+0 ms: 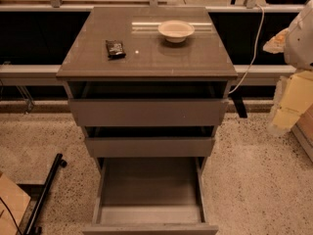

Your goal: Close bottom drawer

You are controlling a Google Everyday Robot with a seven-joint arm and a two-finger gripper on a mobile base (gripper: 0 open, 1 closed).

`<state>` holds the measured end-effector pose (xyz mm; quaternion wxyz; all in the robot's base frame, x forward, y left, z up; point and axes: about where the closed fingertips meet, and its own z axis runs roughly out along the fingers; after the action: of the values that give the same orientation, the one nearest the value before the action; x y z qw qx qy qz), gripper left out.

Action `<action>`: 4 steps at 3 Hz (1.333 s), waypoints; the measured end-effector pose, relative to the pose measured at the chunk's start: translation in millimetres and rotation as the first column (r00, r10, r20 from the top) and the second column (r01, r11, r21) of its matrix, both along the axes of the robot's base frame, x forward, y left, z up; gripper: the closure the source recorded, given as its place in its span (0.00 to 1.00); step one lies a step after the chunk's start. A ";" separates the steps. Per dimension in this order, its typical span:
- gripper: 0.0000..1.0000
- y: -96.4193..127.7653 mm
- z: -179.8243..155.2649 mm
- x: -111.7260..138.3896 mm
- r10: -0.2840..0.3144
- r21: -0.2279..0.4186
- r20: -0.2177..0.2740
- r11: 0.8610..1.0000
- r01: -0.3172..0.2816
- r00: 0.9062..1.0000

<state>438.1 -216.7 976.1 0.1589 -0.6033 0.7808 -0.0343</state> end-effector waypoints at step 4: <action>0.58 3.1 -36.6 1.1 0.028 -0.014 0.024 1.000 -0.027 0.999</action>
Offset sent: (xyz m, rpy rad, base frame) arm 0.0000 0.0000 0.0000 0.0000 0.0000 0.0000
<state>439.3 -213.6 939.5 0.1647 -0.6147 0.7701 -0.0450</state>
